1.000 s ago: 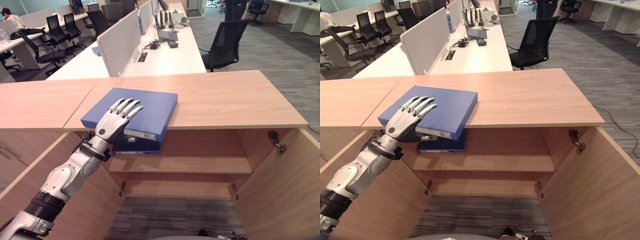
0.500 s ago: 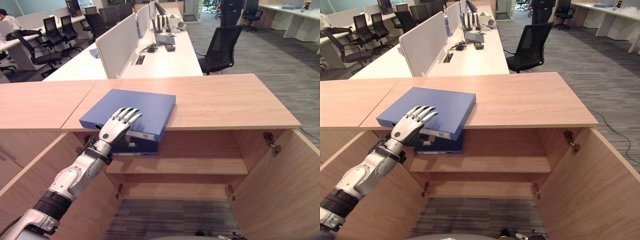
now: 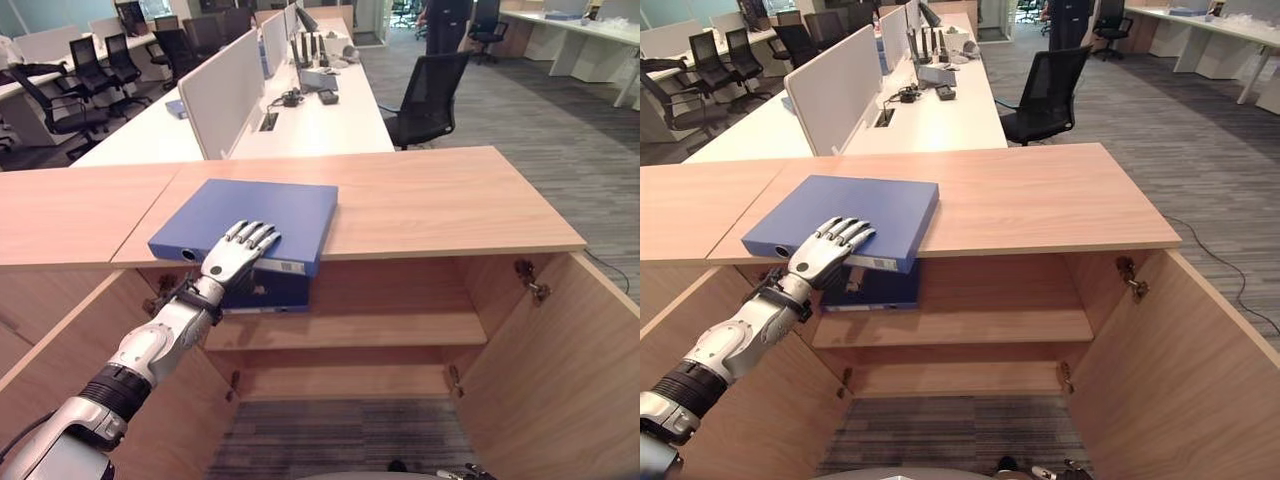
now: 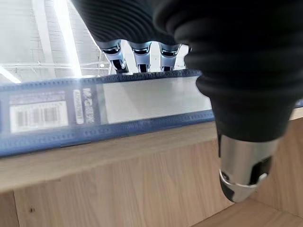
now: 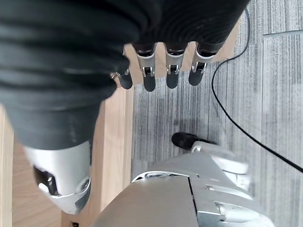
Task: Put the empty folder in the office cabinet
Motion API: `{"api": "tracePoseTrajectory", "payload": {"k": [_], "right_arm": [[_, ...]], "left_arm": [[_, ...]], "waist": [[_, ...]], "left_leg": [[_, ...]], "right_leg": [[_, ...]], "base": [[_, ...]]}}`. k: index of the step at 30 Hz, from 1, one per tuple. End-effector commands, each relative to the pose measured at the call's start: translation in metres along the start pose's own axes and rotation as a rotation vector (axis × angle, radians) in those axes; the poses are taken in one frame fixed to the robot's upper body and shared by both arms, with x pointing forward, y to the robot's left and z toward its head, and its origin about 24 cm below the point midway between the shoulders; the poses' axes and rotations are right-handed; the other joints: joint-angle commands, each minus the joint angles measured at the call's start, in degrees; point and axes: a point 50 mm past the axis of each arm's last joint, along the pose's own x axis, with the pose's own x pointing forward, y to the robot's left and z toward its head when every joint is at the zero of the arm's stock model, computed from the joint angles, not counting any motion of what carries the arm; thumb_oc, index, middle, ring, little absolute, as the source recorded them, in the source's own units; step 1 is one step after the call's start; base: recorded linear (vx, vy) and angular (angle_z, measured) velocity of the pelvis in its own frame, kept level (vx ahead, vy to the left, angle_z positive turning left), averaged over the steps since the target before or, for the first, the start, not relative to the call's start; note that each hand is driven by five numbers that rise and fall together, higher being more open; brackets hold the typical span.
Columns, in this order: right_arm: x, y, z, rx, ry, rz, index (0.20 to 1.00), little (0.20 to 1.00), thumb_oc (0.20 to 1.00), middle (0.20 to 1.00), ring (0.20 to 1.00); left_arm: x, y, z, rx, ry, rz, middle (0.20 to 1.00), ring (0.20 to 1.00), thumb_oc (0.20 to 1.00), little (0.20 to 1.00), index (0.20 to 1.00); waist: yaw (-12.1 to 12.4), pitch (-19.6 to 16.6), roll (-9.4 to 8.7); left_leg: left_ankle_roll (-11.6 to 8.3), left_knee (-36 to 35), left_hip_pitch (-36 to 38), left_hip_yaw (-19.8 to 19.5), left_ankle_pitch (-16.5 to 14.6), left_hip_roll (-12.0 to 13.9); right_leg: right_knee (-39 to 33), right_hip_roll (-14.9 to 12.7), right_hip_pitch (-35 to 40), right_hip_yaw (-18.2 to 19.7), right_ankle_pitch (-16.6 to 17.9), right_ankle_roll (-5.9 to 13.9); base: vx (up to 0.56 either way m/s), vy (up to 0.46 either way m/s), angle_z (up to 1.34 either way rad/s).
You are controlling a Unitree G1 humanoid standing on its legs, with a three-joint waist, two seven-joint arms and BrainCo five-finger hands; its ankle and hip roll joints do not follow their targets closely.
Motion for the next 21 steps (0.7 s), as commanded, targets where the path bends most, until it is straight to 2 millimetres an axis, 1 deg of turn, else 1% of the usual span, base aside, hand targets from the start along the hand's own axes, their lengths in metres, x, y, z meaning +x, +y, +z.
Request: {"api": "tracePoseTrajectory", "payload": {"k": [1,2,3,9,21], "right_arm": [[0.0044,-0.0086,0.0206,0.021,-0.047,-0.036,1.000,1.000,1.000,1.000,1.000],[0.0044,-0.0086,0.0205,0.021,-0.047,-0.036,1.000,1.000,1.000,1.000,1.000],[0.0045,-0.0082,0.0206,0.021,-0.047,-0.037,1.000,1.000,1.000,1.000,1.000],[0.0045,-0.0091,0.0197,0.024,-0.040,-0.042,1.000,1.000,1.000,1.000,1.000],[0.0045,-0.0082,0.0181,0.057,-0.032,-0.050,1.000,1.000,1.000,1.000,1.000]], "left_arm": [[0.0288,0.0329,-0.0109,0.096,0.004,0.119,1.000,1.000,1.000,1.000,1.000],[0.0288,0.0328,-0.0108,0.096,0.003,0.119,1.000,1.000,1.000,1.000,1.000],[0.0284,0.0321,-0.0108,0.087,0.009,0.121,0.200,0.200,0.200,0.200,0.200],[0.0274,0.0300,-0.0092,0.076,0.006,0.112,0.200,0.200,0.200,0.200,0.200],[0.0216,0.0274,-0.0147,0.004,0.075,0.144,0.200,0.200,0.200,0.200,0.200]], "waist": [[-0.55,1.63,-1.10],[-0.54,1.63,-1.10],[-0.58,1.66,-1.04],[-0.56,1.68,-0.97],[-0.54,1.60,-1.20]], "left_leg": [[-2.01,0.73,-1.82,1.29,-1.03,0.13],[-2.01,0.73,-1.82,1.28,-1.04,0.13],[-2.00,0.73,-1.86,1.32,-1.00,0.16],[-1.96,0.73,-1.81,1.49,-1.05,0.15],[-1.89,0.73,-1.60,1.56,-1.13,0.07]], "right_leg": [[0.97,-2.75,8.19,1.37,-10.44,5.53],[0.97,-2.75,8.19,1.37,-10.45,5.53],[1.00,-2.76,8.16,1.42,-10.44,5.52],[1.02,-2.80,8.06,1.53,-10.45,5.54],[1.08,-2.80,8.24,1.65,-10.52,5.37]], "base": [[0.01,-0.001,-0.03],[0.00,0.000,0.00],[0.00,0.000,0.00],[0.00,0.000,0.00],[0.00,0.000,0.00]]}}
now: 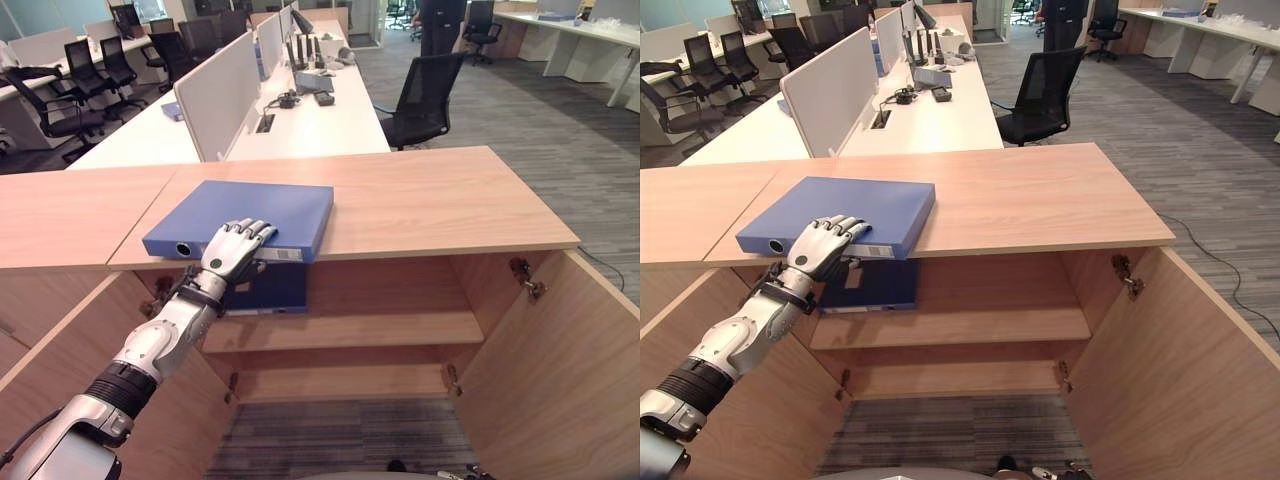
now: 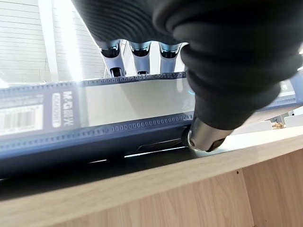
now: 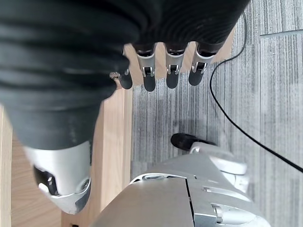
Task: Put the empty folder in the office cabinet
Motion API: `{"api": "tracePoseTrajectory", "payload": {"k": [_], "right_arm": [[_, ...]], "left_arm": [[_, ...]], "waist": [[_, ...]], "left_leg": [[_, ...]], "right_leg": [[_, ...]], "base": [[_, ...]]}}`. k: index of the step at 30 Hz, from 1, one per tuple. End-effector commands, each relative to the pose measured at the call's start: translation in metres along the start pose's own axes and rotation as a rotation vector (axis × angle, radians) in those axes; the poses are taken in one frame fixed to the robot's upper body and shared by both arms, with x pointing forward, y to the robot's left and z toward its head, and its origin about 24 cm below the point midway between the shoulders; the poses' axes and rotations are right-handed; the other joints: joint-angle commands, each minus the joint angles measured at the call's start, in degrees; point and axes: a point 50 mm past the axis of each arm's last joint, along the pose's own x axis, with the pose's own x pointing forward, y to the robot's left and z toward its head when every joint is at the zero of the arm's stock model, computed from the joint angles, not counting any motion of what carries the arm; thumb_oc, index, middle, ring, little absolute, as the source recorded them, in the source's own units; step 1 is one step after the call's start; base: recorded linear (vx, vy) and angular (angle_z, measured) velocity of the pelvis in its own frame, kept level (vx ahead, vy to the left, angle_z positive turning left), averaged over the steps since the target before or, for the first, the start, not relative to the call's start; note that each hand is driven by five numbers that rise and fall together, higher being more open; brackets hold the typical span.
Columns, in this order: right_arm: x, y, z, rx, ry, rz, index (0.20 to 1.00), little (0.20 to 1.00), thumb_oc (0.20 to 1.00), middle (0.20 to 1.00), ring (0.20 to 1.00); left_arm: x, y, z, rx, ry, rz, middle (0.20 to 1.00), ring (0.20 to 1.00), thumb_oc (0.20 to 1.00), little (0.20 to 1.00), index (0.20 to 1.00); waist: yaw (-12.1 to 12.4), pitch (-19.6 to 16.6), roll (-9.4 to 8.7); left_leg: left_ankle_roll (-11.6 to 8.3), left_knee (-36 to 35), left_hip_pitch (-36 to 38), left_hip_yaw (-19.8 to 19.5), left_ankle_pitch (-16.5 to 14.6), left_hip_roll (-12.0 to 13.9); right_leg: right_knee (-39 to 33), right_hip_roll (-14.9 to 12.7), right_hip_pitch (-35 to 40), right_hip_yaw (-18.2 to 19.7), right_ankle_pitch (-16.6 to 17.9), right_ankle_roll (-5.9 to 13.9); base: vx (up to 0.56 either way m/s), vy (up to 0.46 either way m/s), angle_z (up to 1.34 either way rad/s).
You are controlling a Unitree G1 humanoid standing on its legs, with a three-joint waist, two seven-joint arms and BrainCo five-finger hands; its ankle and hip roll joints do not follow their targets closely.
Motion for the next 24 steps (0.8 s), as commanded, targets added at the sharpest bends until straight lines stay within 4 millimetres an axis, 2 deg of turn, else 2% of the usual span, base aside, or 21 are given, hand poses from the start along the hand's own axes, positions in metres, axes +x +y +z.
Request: {"api": "tracePoseTrajectory", "payload": {"k": [1,4,5,7,8,10,13,14,18,19,20,22,24], "right_arm": [[0.005,-0.008,0.019,0.057,-0.036,-0.046,1.000,1.000,1.000,1.000,1.000],[0.005,-0.008,0.019,0.065,-0.033,-0.047,1.000,1.000,1.000,1.000,1.000],[0.005,-0.008,0.019,0.064,-0.032,-0.047,1.000,1.000,1.000,1.000,1.000],[0.005,-0.007,0.017,0.075,-0.027,-0.047,1.000,1.000,1.000,1.000,1.000],[0.005,-0.007,0.017,0.076,-0.023,-0.045,1.000,1.000,1.000,1.000,1.000],[0.005,-0.004,0.019,0.070,-0.028,-0.033,1.000,1.000,1.000,1.000,1.000],[0.006,-0.003,0.024,0.065,-0.041,-0.020,1.000,1.000,1.000,1.000,1.000],[0.007,-0.003,0.027,0.062,-0.046,-0.012,1.000,1.000,1.000,1.000,1.000],[0.007,-0.002,0.030,0.055,-0.050,0.002,1.000,1.000,1.000,1.000,1.000],[0.007,-0.002,0.030,0.040,-0.046,0.009,1.000,1.000,1.000,1.000,1.000],[0.007,-0.002,0.030,0.036,-0.045,0.013,1.000,1.000,1.000,1.000,1.000],[0.007,-0.003,0.030,0.029,-0.040,0.015,1.000,1.000,1.000,1.000,1.000],[0.008,-0.003,0.031,0.029,-0.037,0.015,1.000,1.000,1.000,1.000,1.000]], "left_arm": [[0.018,0.015,-0.015,0.019,0.049,0.033,0.200,0.200,0.200,0.200,0.200],[0.018,0.019,-0.016,0.003,0.061,0.057,0.200,0.200,0.200,0.200,0.200],[0.018,0.019,-0.016,0.003,0.062,0.056,0.200,0.200,0.200,0.200,0.200],[0.022,0.041,-0.017,-0.054,0.067,0.156,0.200,0.200,0.200,0.200,0.200],[0.024,0.050,-0.017,-0.068,0.066,0.197,0.200,0.200,0.200,0.200,0.200],[0.033,0.089,-0.018,-0.117,0.052,0.369,0.200,0.200,0.200,0.200,0.200],[0.038,0.131,-0.020,-0.166,0.024,0.534,0.200,0.200,0.200,0.200,0.200],[0.039,0.156,-0.020,-0.201,0.001,0.628,0.200,0.200,0.200,0.200,0.200],[0.040,0.182,-0.021,-0.220,-0.039,0.707,0.200,0.200,0.200,0.200,0.200],[0.040,0.198,-0.022,-0.234,-0.058,0.756,0.200,0.200,0.200,0.200,0.200],[0.040,0.204,-0.021,-0.243,-0.074,0.772,0.200,0.200,0.200,0.200,0.200],[0.034,0.219,-0.020,-0.326,-0.113,0.831,0.200,0.200,0.200,0.200,0.200],[0.027,0.225,-0.015,-0.432,-0.159,0.871,0.200,0.200,0.200,0.200,0.200]], "waist": [[-0.51,1.75,-1.03],[-0.44,1.84,-1.06],[-0.45,1.69,-1.04],[-0.10,1.63,-1.09],[0.01,1.44,-1.09],[0.48,1.32,-1.05],[0.73,1.22,-0.75],[0.89,1.24,-0.50],[1.05,0.96,-0.09],[1.09,0.97,0.16],[1.18,0.81,0.26],[1.41,0.88,0.47],[1.68,0.72,0.67]], "left_leg": [[-1.91,0.73,-1.61,1.44,-1.12,0.09],[-1.81,0.73,-1.90,1.42,-0.45,-0.02],[-1.87,0.73,-1.65,1.38,-1.08,0.02],[-1.79,0.73,-1.86,1.20,-0.42,-0.11],[-1.85,0.73,-1.57,1.09,-1.05,-0.08],[-1.90,0.73,-1.71,0.83,-0.89,-0.11],[-1.94,0.73,-1.88,0.53,-0.67,-0.19],[-1.90,0.73,-2.23,0.45,0.08,-0.27],[-1.99,0.73,-2.05,0.32,-0.39,-0.32],[-1.92,0.73,-2.31,0.22,0.31,-0.50],[-1.99,0.73,-2.09,0.12,-0.29,-0.49],[-1.89,0.73,-2.42,-0.05,0.45,-0.56],[-1.91,0.73,-2.24,-0.26,-0.06,-0.55]], "right_leg": [[1.08,-2.85,8.32,1.51,-10.61,5.32],[1.26,-2.91,8.06,1.40,-10.09,5.18],[1.09,-2.87,8.38,1.45,-10.60,5.27],[1.27,-2.93,8.30,1.20,-10.18,5.06],[1.08,-2.87,8.73,1.17,-10.73,5.15],[1.03,-2.96,8.85,0.83,-10.75,5.08],[1.01,-3.05,9.02,0.56,-10.80,5.04],[1.16,-3.17,8.78,0.41,-10.29,4.95],[1.03,-3.19,9.15,0.18,-10.80,5.06],[1.21,-3.21,8.91,0.00,-10.32,4.95],[1.08,-3.18,9.23,-0.04,-10.82,5.05],[1.22,-3.32,8.96,-0.32,-10.30,4.95],[1.04,-3.31,9.27,-0.44,-10.79,5.03]], "base": [[0.00,0.000,0.00],[-0.01,0.001,0.00],[0.00,0.000,0.00],[0.00,0.000,0.00],[0.00,0.000,0.00],[-0.03,-0.021,0.03],[-0.01,-0.005,0.01],[-0.06,-0.010,0.04],[-0.01,-0.005,0.05],[0.03,-0.006,0.09],[-0.04,-0.009,0.09],[-0.02,-0.004,0.05],[0.01,-0.005,0.04]]}}
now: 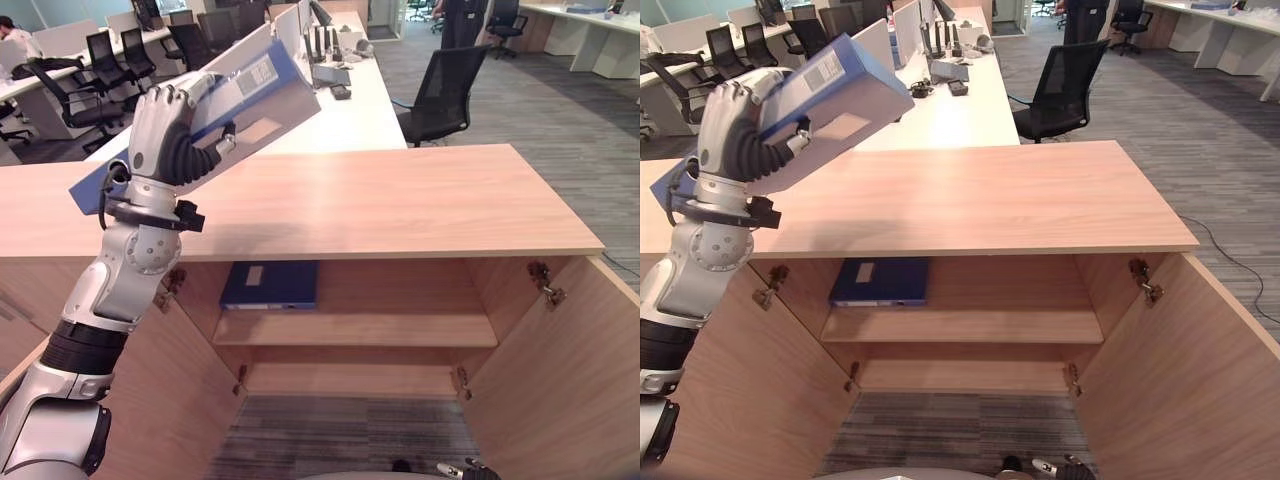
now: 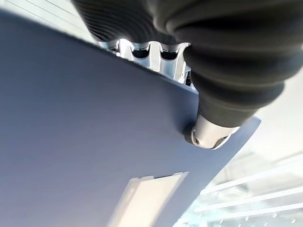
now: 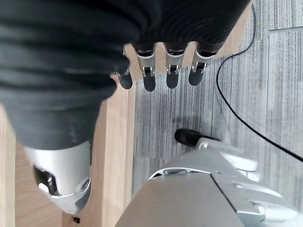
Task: Put the empty folder in the office cabinet
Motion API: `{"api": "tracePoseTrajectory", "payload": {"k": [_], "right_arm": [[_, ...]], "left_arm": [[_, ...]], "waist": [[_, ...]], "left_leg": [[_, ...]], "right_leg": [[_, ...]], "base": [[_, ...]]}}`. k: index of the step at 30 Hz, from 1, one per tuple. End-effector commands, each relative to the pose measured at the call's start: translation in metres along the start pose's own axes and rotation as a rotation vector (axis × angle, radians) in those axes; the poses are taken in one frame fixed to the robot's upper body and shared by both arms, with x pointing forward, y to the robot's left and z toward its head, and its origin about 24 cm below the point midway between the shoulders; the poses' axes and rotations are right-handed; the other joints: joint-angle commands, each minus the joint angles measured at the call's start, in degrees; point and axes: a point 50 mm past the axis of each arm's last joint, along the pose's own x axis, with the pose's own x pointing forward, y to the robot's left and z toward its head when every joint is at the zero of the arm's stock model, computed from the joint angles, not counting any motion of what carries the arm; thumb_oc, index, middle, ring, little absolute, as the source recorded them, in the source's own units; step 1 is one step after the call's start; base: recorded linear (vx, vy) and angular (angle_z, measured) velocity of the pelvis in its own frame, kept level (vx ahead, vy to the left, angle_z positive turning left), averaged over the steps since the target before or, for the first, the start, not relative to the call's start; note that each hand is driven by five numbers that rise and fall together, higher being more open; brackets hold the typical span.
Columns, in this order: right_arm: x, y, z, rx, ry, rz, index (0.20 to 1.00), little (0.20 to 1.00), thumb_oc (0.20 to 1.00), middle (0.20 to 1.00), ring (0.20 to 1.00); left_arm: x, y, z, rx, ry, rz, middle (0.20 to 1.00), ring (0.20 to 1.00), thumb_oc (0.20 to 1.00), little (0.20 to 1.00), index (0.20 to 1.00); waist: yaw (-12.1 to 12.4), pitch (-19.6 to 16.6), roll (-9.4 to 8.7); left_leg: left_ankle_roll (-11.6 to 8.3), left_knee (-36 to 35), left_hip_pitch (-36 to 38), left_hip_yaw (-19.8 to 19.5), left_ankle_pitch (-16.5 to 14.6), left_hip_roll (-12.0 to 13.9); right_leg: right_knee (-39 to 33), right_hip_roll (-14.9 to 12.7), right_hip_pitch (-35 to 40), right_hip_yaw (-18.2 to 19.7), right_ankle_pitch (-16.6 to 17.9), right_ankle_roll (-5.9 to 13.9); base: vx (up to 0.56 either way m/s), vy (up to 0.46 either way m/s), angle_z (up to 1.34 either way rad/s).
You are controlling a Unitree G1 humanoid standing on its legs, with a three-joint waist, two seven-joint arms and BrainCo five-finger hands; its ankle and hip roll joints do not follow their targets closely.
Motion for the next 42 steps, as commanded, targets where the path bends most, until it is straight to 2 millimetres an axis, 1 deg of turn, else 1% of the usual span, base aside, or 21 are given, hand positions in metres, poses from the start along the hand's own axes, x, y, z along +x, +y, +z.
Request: {"api": "tracePoseTrajectory", "payload": {"k": [1,3,6,9,10,11,12,14,16,17,18,20,22,25,27,28,31,32,33,37,42], "right_arm": [[0.004,-0.002,0.020,0.005,-0.030,0.006,1.000,1.000,1.000,1.000,1.000],[0.004,-0.002,0.020,0.005,-0.030,0.005,1.000,1.000,1.000,1.000,1.000],[0.005,-0.002,0.023,0.018,-0.038,0.008,1.000,1.000,1.000,1.000,1.000],[0.005,-0.001,0.025,0.023,-0.040,0.010,1.000,1.000,1.000,1.000,1.000],[0.005,-0.002,0.025,0.022,-0.040,0.009,1.000,1.000,1.000,1.000,1.000],[0.005,-0.002,0.027,0.027,-0.044,0.010,1.000,1.000,1.000,1.000,1.000],[0.005,-0.002,0.027,0.025,-0.043,0.010,1.000,1.000,1.000,1.000,1.000],[0.006,-0.003,0.030,0.029,-0.047,0.007,1.000,1.000,1.000,1.000,1.000],[0.006,-0.002,0.029,0.025,-0.041,0.013,1.000,1.000,1.000,1.000,1.000],[0.006,-0.003,0.029,0.024,-0.041,0.013,1.000,1.000,1.000,1.000,1.000],[0.006,-0.003,0.028,0.026,-0.036,0.014,1.000,1.000,1.000,1.000,1.000],[0.006,-0.002,0.027,0.024,-0.032,0.018,1.000,1.000,1.000,1.000,1.000],[0.006,-0.002,0.027,0.025,-0.030,0.016,1.000,1.000,1.000,1.000,1.000],[0.006,0.000,0.029,0.069,-0.035,0.022,1.000,1.000,1.000,1.000,1.000],[0.007,0.002,0.038,0.096,-0.063,0.030,1.000,1.000,1.000,1.000,1.000],[0.007,0.003,0.042,0.095,-0.076,0.035,1.000,1.000,1.000,1.000,1.000],[0.008,0.004,0.048,0.082,-0.093,0.038,1.000,1.000,1.000,1.000,1.000],[0.008,0.004,0.054,0.063,-0.106,0.038,1.000,1.000,1.000,1.000,1.000],[0.008,0.004,0.053,0.062,-0.105,0.039,1.000,1.000,1.000,1.000,1.000],[0.008,0.003,0.054,0.026,-0.096,0.040,1.000,1.000,1.000,1.000,1.000],[0.008,0.008,0.057,0.058,-0.113,0.067,1.000,1.000,1.000,1.000,1.000]], "left_arm": [[0.033,0.046,0.023,-0.142,-0.136,0.221,0.200,0.200,0.200,0.200,0.200],[0.031,0.047,0.025,-0.187,-0.138,0.228,0.200,0.200,0.200,0.200,0.200],[0.022,0.046,0.031,-0.394,-0.147,0.217,0.200,0.200,0.200,0.200,0.200],[0.012,0.042,0.033,-0.545,-0.135,0.198,0.200,0.200,0.200,0.200,0.200],[0.011,0.042,0.033,-0.546,-0.134,0.197,0.200,0.200,0.200,0.200,0.200],[0.005,0.042,0.034,-0.638,-0.134,0.188,0.200,0.200,0.200,0.200,0.200],[0.005,0.043,0.034,-0.638,-0.133,0.188,0.200,0.200,0.200,0.200,0.200],[-0.006,0.042,0.034,-0.760,-0.120,0.169,0.200,0.200,0.200,0.200,0.200],[-0.013,0.042,0.034,-0.840,-0.111,0.158,0.200,0.200,0.200,0.200,0.200],[-0.013,0.042,0.034,-0.841,-0.110,0.157,0.200,0.200,0.200,0.200,0.200],[-0.019,0.040,0.033,-0.909,-0.096,0.147,0.200,0.200,0.200,0.200,0.200],[-0.026,0.036,0.031,-0.976,-0.065,0.138,0.200,0.200,0.200,0.200,0.200],[-0.029,0.035,0.031,-0.992,-0.055,0.130,0.200,0.200,0.200,0.200,0.200],[-0.043,0.026,0.027,-1.084,0.013,0.115,0.200,0.200,0.200,0.200,0.200],[-0.052,0.019,0.025,-1.150,0.057,0.101,0.200,0.200,0.200,0.200,0.200],[-0.054,0.016,0.024,-1.171,0.076,0.095,0.200,0.200,0.200,0.200,0.200],[-0.059,0.012,0.024,-1.222,0.098,0.080,0.200,0.200,0.200,0.200,0.200],[-0.063,0.006,0.023,-1.257,0.131,0.057,0.200,0.200,0.200,0.200,0.200],[-0.064,0.006,0.023,-1.257,0.132,0.056,0.200,0.200,0.200,0.200,0.200],[-0.075,-0.004,0.023,-1.279,0.198,-0.004,0.200,0.200,0.200,0.200,0.200],[-0.086,-0.016,0.023,-1.247,0.268,-0.079,0.200,0.200,0.200,0.200,0.200]], "waist": [[-0.03,-0.40,-0.55],[0.01,-0.42,-0.48],[0.42,-0.24,-0.43],[0.82,-0.08,-0.42],[0.78,-0.10,-0.38],[0.98,0.09,-0.42],[0.92,0.06,-0.38],[1.32,0.23,-0.34],[1.52,0.33,-0.41],[1.45,0.30,-0.38],[1.63,0.41,-0.46],[1.74,0.50,-0.50],[1.77,0.51,-0.49],[2.12,0.66,-0.58],[2.39,0.74,-0.63],[2.47,0.95,-0.67],[2.72,1.11,-0.75],[2.92,1.19,-0.91],[2.95,1.08,-0.90],[3.27,1.31,-1.11],[3.24,1.45,-1.16]], "left_leg": [[-1.81,0.73,-2.41,1.10,0.62,-0.55],[-1.78,0.73,-2.50,1.09,0.63,-0.56],[-1.69,0.73,-2.75,0.93,0.68,-0.73],[-1.59,0.73,-2.98,0.68,0.69,-0.77],[-1.59,0.73,-2.99,0.68,0.69,-0.77],[-1.54,0.73,-3.07,0.59,0.68,-0.81],[-1.53,0.73,-3.07,0.60,0.67,-0.81],[-1.49,0.73,-3.20,0.43,0.68,-0.84],[-1.46,0.73,-3.23,0.32,0.68,-0.82],[-1.46,0.73,-3.22,0.32,0.68,-0.82],[-1.45,0.73,-3.20,0.24,0.68,-0.79],[-1.40,0.73,-3.18,0.18,0.64,-0.83],[-1.37,0.73,-3.20,0.16,0.62,-0.87],[-1.30,0.73,-3.20,0.00,0.57,-0.89],[-1.34,0.73,-2.97,-0.03,-0.09,-0.87],[-1.23,0.73,-3.25,0.05,0.54,-0.91],[-1.18,0.73,-3.30,0.18,0.58,-0.88],[-1.08,0.73,-3.32,0.22,0.59,-0.95],[-1.16,0.73,-3.00,0.19,-0.05,-0.89],[-0.90,0.73,-2.81,0.08,-0.28,-1.01],[-0.71,0.73,-2.66,-0.06,-0.40,-1.10]], "right_leg": [[1.19,-3.08,8.25,0.77,-10.01,5.33],[1.20,-3.08,8.18,0.77,-10.02,5.28],[1.10,-3.05,8.20,0.58,-10.01,5.18],[1.03,-3.05,8.21,0.37,-9.99,5.08],[1.02,-3.06,8.21,0.37,-9.99,5.08],[1.03,-3.09,8.17,0.34,-9.98,5.03],[1.03,-3.09,8.17,0.35,-9.98,5.03],[1.03,-3.13,8.17,0.23,-9.95,5.02],[1.04,-3.16,8.19,0.16,-9.95,4.97],[1.04,-3.16,8.20,0.16,-9.95,4.97],[1.06,-3.22,8.27,0.15,-10.00,4.93],[1.11,-3.24,8.32,0.17,-10.02,4.87],[1.12,-3.24,8.36,0.16,-10.04,4.87],[1.18,-3.25,8.46,0.17,-10.03,4.76],[0.96,-3.18,8.70,0.32,-10.43,4.89],[1.04,-3.28,8.34,0.30,-9.84,4.80],[1.09,-3.31,8.25,0.36,-9.76,4.82],[1.17,-3.33,8.21,0.46,-9.67,4.84],[1.06,-3.28,8.56,0.50,-10.18,4.92],[1.24,-3.37,8.74,0.72,-10.23,4.89],[1.43,-3.43,8.83,0.64,-10.31,4.85]], "base": [[-0.01,-0.005,0.08],[-0.03,-0.001,0.09],[0.00,0.000,0.01],[0.00,0.000,0.00],[0.00,0.000,0.00],[0.00,0.000,0.00],[0.00,0.000,0.00],[0.00,0.000,0.00],[0.00,0.000,0.00],[0.00,0.000,0.00],[0.00,0.000,0.00],[0.00,0.000,0.00],[0.00,0.000,0.00],[0.00,0.000,0.00],[0.00,0.000,0.00],[0.00,0.000,0.00],[-0.02,0.004,0.00],[0.00,0.000,0.00],[0.00,0.000,0.00],[0.00,0.000,0.00],[0.00,0.000,0.00]]}}
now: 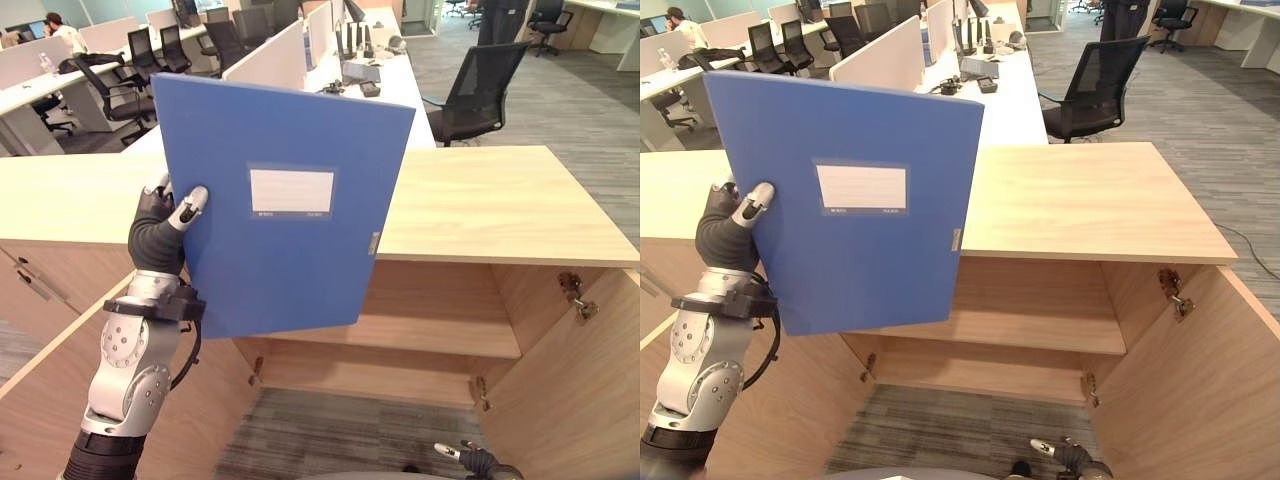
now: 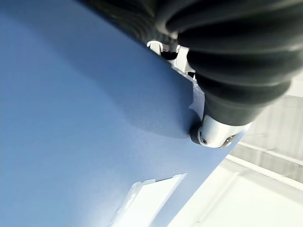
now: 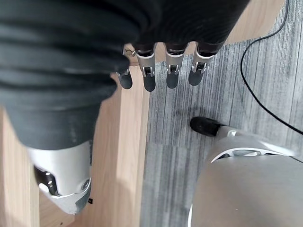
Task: Put the empty folder in the office cabinet
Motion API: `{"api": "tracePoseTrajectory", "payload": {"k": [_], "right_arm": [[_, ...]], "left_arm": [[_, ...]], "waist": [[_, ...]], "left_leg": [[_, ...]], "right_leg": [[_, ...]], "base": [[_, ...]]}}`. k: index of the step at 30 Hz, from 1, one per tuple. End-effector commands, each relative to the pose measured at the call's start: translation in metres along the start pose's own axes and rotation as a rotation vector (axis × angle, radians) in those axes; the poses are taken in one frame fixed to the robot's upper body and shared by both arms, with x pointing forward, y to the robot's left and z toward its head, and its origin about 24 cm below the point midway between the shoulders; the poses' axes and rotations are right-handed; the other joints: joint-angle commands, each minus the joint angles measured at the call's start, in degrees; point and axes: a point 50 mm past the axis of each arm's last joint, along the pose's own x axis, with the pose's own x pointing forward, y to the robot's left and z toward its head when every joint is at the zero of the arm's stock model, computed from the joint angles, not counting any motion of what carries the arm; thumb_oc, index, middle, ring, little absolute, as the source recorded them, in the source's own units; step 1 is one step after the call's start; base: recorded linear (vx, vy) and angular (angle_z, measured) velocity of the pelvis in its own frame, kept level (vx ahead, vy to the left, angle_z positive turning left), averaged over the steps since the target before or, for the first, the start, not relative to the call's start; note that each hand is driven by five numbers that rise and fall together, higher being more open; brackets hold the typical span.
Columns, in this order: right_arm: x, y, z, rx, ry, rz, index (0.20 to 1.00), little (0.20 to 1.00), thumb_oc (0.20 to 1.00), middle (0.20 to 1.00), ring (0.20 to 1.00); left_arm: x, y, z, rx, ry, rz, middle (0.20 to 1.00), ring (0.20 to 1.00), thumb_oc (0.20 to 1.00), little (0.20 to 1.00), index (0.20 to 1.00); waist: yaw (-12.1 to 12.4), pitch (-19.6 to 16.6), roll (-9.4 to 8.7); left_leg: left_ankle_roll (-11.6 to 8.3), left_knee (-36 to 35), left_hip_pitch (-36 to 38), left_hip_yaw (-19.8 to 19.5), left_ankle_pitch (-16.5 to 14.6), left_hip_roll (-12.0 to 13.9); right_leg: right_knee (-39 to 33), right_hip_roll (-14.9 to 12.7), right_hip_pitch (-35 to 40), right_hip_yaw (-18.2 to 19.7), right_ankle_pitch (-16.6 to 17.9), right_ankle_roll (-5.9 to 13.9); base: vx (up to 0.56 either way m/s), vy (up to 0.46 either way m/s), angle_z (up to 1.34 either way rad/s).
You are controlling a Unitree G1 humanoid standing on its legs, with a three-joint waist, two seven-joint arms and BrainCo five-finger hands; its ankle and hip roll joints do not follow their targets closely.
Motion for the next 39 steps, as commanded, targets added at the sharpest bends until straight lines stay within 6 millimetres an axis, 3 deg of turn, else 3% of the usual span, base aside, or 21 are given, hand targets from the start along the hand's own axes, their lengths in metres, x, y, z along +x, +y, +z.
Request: {"api": "tracePoseTrajectory", "payload": {"k": [1,4,5,6,8,9,11,15,22,24,31,39], "right_arm": [[0.005,0.013,0.038,0.040,-0.108,0.061,1.000,1.000,1.000,1.000,1.000],[0.002,0.022,0.064,0.098,-0.226,0.119,1.000,1.000,1.000,1.000,1.000],[-0.005,0.027,0.090,0.113,-0.354,0.173,1.000,1.000,1.000,1.000,1.000],[-0.005,0.027,0.090,0.112,-0.352,0.173,1.000,1.000,1.000,1.000,1.000],[-0.021,0.035,0.122,0.141,-0.515,0.272,1.000,1.000,1.000,1.000,1.000],[-0.021,0.035,0.121,0.142,-0.513,0.271,1.000,1.000,1.000,1.000,1.000],[-0.049,0.039,0.151,0.182,-0.695,0.404,1.000,1.000,1.000,1.000,1.000],[-0.087,0.045,0.180,0.176,-0.867,0.576,1.000,1.000,1.000,1.000,1.000],[-0.119,0.062,0.199,0.129,-0.978,0.748,1.000,1.000,1.000,1.000,1.000],[-0.131,0.085,0.207,0.129,-1.004,0.865,1.000,1.000,1.000,1.000,1.000],[-0.144,0.112,0.211,0.111,-1.010,1.001,1.000,1.000,1.000,1.000,1.000],[-0.154,0.128,0.213,0.098,-1.015,1.081,1.000,1.000,1.000,1.000,1.000]], "left_arm": [[0.009,-0.013,0.018,0.043,-0.089,-0.098,0.200,0.200,0.200,0.200,0.200],[0.003,-0.012,0.012,0.058,-0.041,-0.100,0.200,0.200,0.200,0.200,0.200],[-0.002,-0.007,0.009,0.073,-0.017,-0.089,0.200,0.200,0.200,0.200,0.200],[-0.002,-0.007,0.009,0.073,-0.016,-0.088,0.200,0.200,0.200,0.200,0.200],[-0.007,-0.003,0.000,0.061,0.031,-0.066,0.200,0.200,0.200,0.200,0.200],[-0.007,-0.003,0.000,0.060,0.032,-0.065,0.200,0.200,0.200,0.200,0.200],[-0.012,0.004,-0.008,0.079,0.085,-0.057,0.200,0.200,0.200,0.200,0.200],[-0.018,0.010,-0.016,0.096,0.141,-0.047,0.200,0.200,0.200,0.200,0.200],[-0.020,0.011,-0.027,0.092,0.185,-0.045,0.200,0.200,0.200,0.200,0.200],[-0.017,0.005,-0.030,0.081,0.174,-0.060,0.200,0.200,0.200,0.200,0.200],[-0.009,-0.007,-0.033,0.052,0.148,-0.090,0.200,0.200,0.200,0.200,0.200],[-0.005,-0.019,-0.039,0.022,0.148,-0.133,0.200,0.200,0.200,0.200,0.200]], "waist": [[-0.08,1.44,-2.18],[-0.11,1.61,-2.23],[-0.15,1.73,-2.38],[-0.16,1.68,-2.36],[-0.23,1.83,-2.61],[-0.23,1.78,-2.57],[-0.56,1.84,-2.80],[-1.04,1.63,-3.14],[-1.52,1.45,-3.42],[-1.59,1.28,-3.61],[-1.58,1.18,-3.84],[-1.68,1.13,-3.93]], "left_leg": [[-0.72,0.73,-2.66,1.40,-0.42,-1.13],[-0.70,0.73,-2.74,1.52,-0.37,-1.14],[-0.69,0.73,-2.76,1.63,-0.35,-1.13],[-0.69,0.73,-2.73,1.64,-0.36,-1.14],[-0.72,0.73,-2.73,1.92,-0.37,-1.04],[-0.72,0.73,-2.70,1.93,-0.38,-1.05],[-0.73,0.73,-2.56,2.33,-0.38,-1.06],[-0.74,0.73,-2.37,2.70,-0.43,-1.03],[-0.74,0.73,-2.10,3.15,-0.56,-0.87],[-0.69,0.73,-2.17,3.24,-0.65,-0.80],[-0.69,0.73,-2.29,3.44,-0.55,-0.64],[-0.68,0.73,-2.45,3.50,-0.45,-0.62]], "right_leg": [[1.55,-3.32,8.06,1.70,-10.11,5.10],[1.89,-3.47,7.78,1.89,-10.11,5.11],[1.99,-3.52,7.62,2.08,-10.07,5.14],[2.00,-3.53,7.63,2.09,-10.09,5.14],[2.04,-3.63,7.52,2.16,-10.01,5.20],[2.05,-3.63,7.54,2.18,-10.03,5.21],[2.13,-3.72,7.34,2.35,-9.96,5.29],[2.13,-3.81,7.16,2.72,-9.88,5.39],[2.15,-3.92,7.09,3.14,-9.88,5.45],[2.23,-4.02,7.17,3.34,-10.00,5.41],[2.42,-4.01,6.82,3.50,-10.08,5.34],[2.38,-3.99,6.69,3.62,-10.04,5.31]], "base": [[0.00,0.000,0.00],[0.00,0.000,0.00],[0.00,0.000,0.00],[0.00,0.007,-0.04],[0.00,0.001,-0.04],[0.00,0.000,0.00],[0.00,0.000,0.00],[0.01,0.005,-0.02],[0.01,0.006,-0.05],[0.00,0.014,-0.04],[0.00,0.000,0.00],[0.00,0.000,0.00]]}}
